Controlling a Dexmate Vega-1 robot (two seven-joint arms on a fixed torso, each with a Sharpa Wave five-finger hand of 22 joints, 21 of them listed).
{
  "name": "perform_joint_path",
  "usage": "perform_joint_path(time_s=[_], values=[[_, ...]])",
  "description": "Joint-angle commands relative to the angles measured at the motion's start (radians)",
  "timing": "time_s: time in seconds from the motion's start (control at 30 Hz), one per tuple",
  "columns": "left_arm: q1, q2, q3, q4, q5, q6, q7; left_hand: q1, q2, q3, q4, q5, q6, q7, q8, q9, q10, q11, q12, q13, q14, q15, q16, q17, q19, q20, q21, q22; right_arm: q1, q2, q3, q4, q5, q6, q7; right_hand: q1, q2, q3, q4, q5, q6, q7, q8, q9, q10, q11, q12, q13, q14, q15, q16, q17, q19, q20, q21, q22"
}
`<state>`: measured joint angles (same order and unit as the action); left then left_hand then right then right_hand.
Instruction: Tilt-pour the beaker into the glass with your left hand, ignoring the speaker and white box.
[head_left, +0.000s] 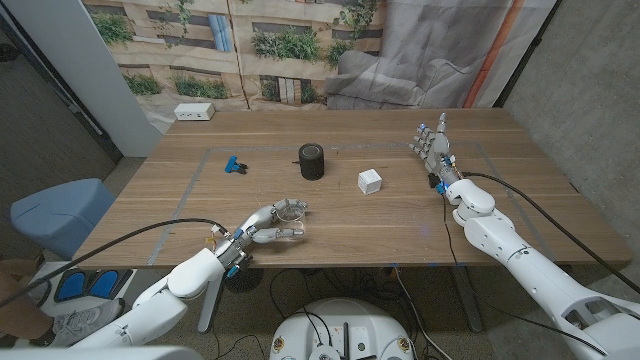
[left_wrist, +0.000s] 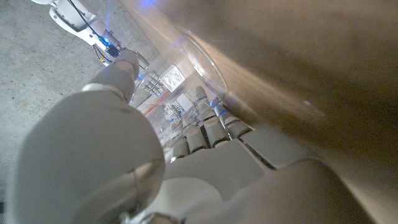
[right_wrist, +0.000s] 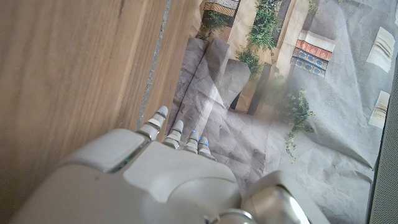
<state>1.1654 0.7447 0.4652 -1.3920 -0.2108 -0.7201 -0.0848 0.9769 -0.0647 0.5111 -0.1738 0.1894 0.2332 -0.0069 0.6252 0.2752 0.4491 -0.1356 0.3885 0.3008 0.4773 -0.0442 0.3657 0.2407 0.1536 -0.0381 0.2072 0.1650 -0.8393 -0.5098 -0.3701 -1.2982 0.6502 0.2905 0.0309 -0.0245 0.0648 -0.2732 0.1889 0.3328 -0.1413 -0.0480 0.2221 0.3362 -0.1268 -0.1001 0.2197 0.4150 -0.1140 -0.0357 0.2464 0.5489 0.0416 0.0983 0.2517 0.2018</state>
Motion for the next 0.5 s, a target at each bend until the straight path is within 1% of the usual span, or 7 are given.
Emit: perform_joint_path(time_s=[0.03, 0.07, 0.13, 0.17, 0.27, 0.33, 0.5], values=[[0.001, -0.035, -0.004, 0.031, -0.001, -0.026, 0.037, 0.041, 0.016, -0.027, -0.001, 0.011, 0.043, -0.008, 0.053, 0.027, 0.068, -0.013, 0.044, 0.038, 0.065, -0.14, 0.049, 0.031, 0.048, -0.038, 0.007, 0.006, 0.0, 0.0, 0.0, 0.0, 0.0, 0.0, 0.0, 0.003, 0.087, -0.007, 0.0, 0.006, -0.005, -0.001, 0.005, 0.002, -0.009, 0.003, 0.006, 0.005, -0.005, -0.02, 0.003, 0.006, 0.001, 0.006, 0.007, 0.005], [0.001, -0.037, -0.004, 0.032, -0.004, -0.028, 0.036, 0.046, 0.019, -0.032, -0.001, 0.012, 0.041, -0.011, 0.06, 0.032, 0.076, -0.017, 0.051, 0.046, 0.068, -0.142, 0.055, 0.037, 0.061, -0.041, 0.01, 0.006, 0.0, 0.0, 0.0, 0.0, 0.0, 0.0, 0.0, 0.003, 0.087, -0.007, 0.0, 0.006, -0.005, -0.001, 0.005, 0.002, -0.009, 0.003, 0.006, 0.005, -0.005, -0.02, 0.003, 0.006, 0.001, 0.006, 0.007, 0.005], [0.0, -0.04, -0.005, 0.034, -0.003, -0.032, 0.04, 0.055, 0.026, -0.044, 0.0, 0.014, 0.048, -0.019, 0.077, 0.042, 0.101, -0.036, 0.069, 0.06, 0.088, -0.147, 0.072, 0.051, 0.075, -0.04, 0.01, 0.006, 0.0, 0.0, 0.0, 0.0, 0.0, 0.0, 0.0, 0.003, 0.087, -0.007, 0.0, 0.006, -0.005, -0.001, 0.005, 0.002, -0.009, 0.003, 0.006, 0.005, -0.005, -0.02, 0.003, 0.006, 0.001, 0.006, 0.007, 0.005], [0.0, -0.042, -0.006, 0.033, -0.005, -0.033, 0.042, 0.061, 0.029, -0.05, 0.0, 0.015, 0.056, -0.021, 0.088, 0.048, 0.112, -0.038, 0.08, 0.07, 0.098, -0.154, 0.082, 0.06, 0.083, -0.04, 0.01, 0.007, 0.0, 0.0, 0.0, 0.0, 0.0, 0.0, 0.0, 0.003, 0.087, -0.007, 0.0, 0.006, -0.005, -0.001, 0.005, 0.002, -0.009, 0.003, 0.006, 0.005, -0.005, -0.02, 0.003, 0.006, 0.001, 0.006, 0.007, 0.005], [0.001, -0.046, -0.009, 0.028, -0.006, -0.031, 0.048, 0.079, 0.038, -0.068, -0.001, 0.017, 0.074, -0.032, 0.12, 0.066, 0.14, -0.041, 0.108, 0.097, 0.119, -0.159, 0.108, 0.086, 0.107, -0.042, 0.011, 0.008, 0.0, 0.0, 0.0, 0.001, 0.0, 0.0, 0.0, 0.003, 0.087, -0.007, 0.0, 0.006, -0.005, -0.001, 0.005, 0.002, -0.009, 0.003, 0.006, 0.005, -0.005, -0.02, 0.003, 0.006, 0.001, 0.006, 0.007, 0.005], [0.002, -0.046, -0.011, 0.022, -0.008, -0.03, 0.049, 0.088, 0.043, -0.078, 0.0, 0.019, 0.08, -0.038, 0.137, 0.077, 0.154, -0.049, 0.123, 0.112, 0.134, -0.163, 0.124, 0.103, 0.123, -0.043, 0.013, 0.008, 0.0, 0.0, 0.0, 0.001, 0.0, 0.001, 0.0, 0.003, 0.087, -0.007, 0.0, 0.006, -0.005, -0.001, 0.005, 0.002, -0.009, 0.003, 0.006, 0.005, -0.005, -0.02, 0.003, 0.006, 0.001, 0.006, 0.007, 0.005], [0.009, -0.04, -0.022, -0.01, 0.003, -0.021, 0.066, 0.105, 0.054, -0.091, 0.0, 0.023, 0.092, -0.043, 0.164, 0.092, 0.171, -0.056, 0.145, 0.136, 0.146, -0.171, 0.145, 0.128, 0.145, -0.043, 0.016, 0.009, 0.0, 0.0, 0.0, 0.0, 0.0, 0.0, 0.0, 0.003, 0.087, -0.007, 0.0, 0.006, -0.005, -0.001, 0.005, 0.002, -0.009, 0.003, 0.006, 0.005, -0.005, -0.02, 0.003, 0.006, 0.001, 0.006, 0.007, 0.005]])
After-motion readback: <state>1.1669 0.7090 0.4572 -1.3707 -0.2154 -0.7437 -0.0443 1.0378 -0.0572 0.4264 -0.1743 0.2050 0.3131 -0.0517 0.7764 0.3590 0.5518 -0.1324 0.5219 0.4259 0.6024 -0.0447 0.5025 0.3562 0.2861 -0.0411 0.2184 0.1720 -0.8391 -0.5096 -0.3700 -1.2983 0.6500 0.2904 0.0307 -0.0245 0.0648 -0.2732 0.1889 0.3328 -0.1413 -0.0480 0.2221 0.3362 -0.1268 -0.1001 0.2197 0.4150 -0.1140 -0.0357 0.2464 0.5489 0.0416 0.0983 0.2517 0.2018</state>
